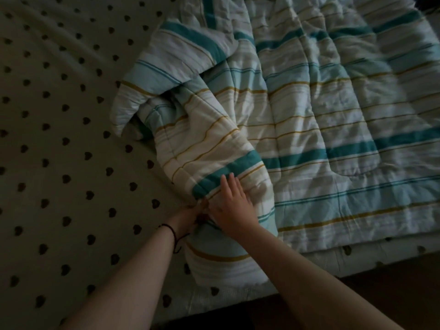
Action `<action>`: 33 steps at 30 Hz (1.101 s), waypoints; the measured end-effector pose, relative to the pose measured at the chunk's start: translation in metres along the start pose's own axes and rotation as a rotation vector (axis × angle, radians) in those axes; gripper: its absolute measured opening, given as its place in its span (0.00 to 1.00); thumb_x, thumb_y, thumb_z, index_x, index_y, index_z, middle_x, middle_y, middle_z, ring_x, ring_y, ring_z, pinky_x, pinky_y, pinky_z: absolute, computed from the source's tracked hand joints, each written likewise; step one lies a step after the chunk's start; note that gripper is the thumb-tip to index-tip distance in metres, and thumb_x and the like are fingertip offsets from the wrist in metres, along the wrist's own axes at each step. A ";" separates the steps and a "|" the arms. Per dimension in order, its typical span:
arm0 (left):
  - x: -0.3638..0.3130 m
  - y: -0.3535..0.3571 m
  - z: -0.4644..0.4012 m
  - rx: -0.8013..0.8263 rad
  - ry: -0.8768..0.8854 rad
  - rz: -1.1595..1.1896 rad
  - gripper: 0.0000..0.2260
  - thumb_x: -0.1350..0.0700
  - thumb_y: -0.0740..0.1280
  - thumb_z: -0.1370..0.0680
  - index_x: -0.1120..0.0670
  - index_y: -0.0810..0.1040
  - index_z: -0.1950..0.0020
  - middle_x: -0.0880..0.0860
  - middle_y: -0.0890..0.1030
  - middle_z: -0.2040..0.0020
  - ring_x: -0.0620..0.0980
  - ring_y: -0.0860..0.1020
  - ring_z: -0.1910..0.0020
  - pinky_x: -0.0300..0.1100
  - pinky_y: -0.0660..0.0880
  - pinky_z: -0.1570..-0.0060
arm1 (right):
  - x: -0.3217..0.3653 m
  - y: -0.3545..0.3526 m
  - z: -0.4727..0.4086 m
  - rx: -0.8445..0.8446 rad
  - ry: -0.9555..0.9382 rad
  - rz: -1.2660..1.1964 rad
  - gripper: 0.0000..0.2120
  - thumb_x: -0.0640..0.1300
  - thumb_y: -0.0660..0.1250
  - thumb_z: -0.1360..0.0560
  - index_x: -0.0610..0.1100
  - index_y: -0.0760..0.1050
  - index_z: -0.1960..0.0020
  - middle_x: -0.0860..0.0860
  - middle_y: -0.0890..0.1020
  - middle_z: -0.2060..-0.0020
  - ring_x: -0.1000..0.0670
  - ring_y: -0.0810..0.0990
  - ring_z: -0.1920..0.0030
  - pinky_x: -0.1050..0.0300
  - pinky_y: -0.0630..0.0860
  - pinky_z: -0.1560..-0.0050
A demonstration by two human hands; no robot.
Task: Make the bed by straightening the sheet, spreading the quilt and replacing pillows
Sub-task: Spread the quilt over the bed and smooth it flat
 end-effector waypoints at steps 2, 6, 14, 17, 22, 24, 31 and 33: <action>-0.005 0.012 0.001 0.093 0.052 -0.081 0.26 0.41 0.74 0.33 0.53 0.80 0.39 0.53 0.84 0.45 0.52 0.81 0.44 0.51 0.75 0.38 | -0.012 0.015 -0.001 0.068 0.040 0.065 0.44 0.67 0.59 0.23 0.51 0.38 0.20 0.51 0.37 0.20 0.49 0.35 0.21 0.40 0.46 0.23; -0.007 0.014 -0.001 0.052 0.093 -0.167 0.06 0.55 0.68 0.22 0.52 0.83 0.49 0.53 0.84 0.49 0.53 0.81 0.46 0.51 0.75 0.40 | -0.020 0.039 -0.003 0.129 0.088 0.188 0.47 0.64 0.63 0.24 0.48 0.38 0.20 0.47 0.37 0.20 0.44 0.35 0.21 0.33 0.44 0.25; 0.002 -0.054 0.025 -0.312 0.165 -0.393 0.11 0.53 0.59 0.19 0.49 0.75 0.38 0.52 0.79 0.43 0.52 0.77 0.46 0.47 0.74 0.45 | -0.010 0.023 -0.004 -0.124 0.218 -0.053 0.11 0.45 0.64 0.23 0.49 0.76 0.41 0.44 0.82 0.45 0.40 0.78 0.42 0.50 0.72 0.39; 0.021 -0.093 0.034 -0.313 0.106 -0.333 0.19 0.50 0.57 0.17 0.55 0.68 0.28 0.56 0.73 0.31 0.57 0.72 0.34 0.44 0.68 0.38 | 0.016 0.019 0.010 -0.081 0.208 -0.271 0.08 0.47 0.64 0.20 0.47 0.78 0.44 0.45 0.82 0.50 0.42 0.79 0.48 0.54 0.74 0.48; 0.028 -0.116 0.057 -0.182 0.173 -0.198 0.29 0.34 0.52 0.22 0.51 0.72 0.31 0.52 0.74 0.33 0.54 0.73 0.35 0.52 0.66 0.31 | 0.086 0.002 0.046 -0.056 0.109 -0.607 0.08 0.46 0.66 0.20 0.42 0.78 0.54 0.50 0.80 0.61 0.52 0.77 0.58 0.62 0.71 0.61; 0.027 -0.127 0.063 -0.139 0.185 -0.101 0.23 0.42 0.52 0.17 0.53 0.69 0.28 0.50 0.71 0.33 0.52 0.70 0.34 0.49 0.64 0.31 | 0.121 -0.007 0.053 -0.040 0.077 -0.777 0.09 0.45 0.65 0.19 0.44 0.79 0.56 0.53 0.80 0.64 0.57 0.78 0.62 0.65 0.73 0.60; 0.035 -0.210 0.114 -0.276 0.162 0.235 0.20 0.43 0.65 0.22 0.60 0.74 0.47 0.61 0.73 0.37 0.50 0.73 0.50 0.43 0.66 0.39 | 0.201 0.006 0.046 -0.057 0.030 -0.763 0.13 0.45 0.64 0.19 0.46 0.73 0.62 0.53 0.77 0.67 0.57 0.76 0.65 0.62 0.73 0.59; 0.031 -0.233 0.129 -0.307 0.217 0.230 0.16 0.57 0.53 0.15 0.63 0.69 0.32 0.61 0.69 0.31 0.56 0.71 0.38 0.46 0.66 0.37 | 0.218 0.024 0.043 -0.057 0.047 -0.719 0.12 0.45 0.64 0.19 0.45 0.74 0.61 0.52 0.77 0.67 0.55 0.75 0.64 0.59 0.73 0.58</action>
Point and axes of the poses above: each hand's wrist, its own z-axis away from the middle knuckle, its own y-axis out of the palm, x = y × z, the point moved 9 cm from there along -z, towards the middle knuckle
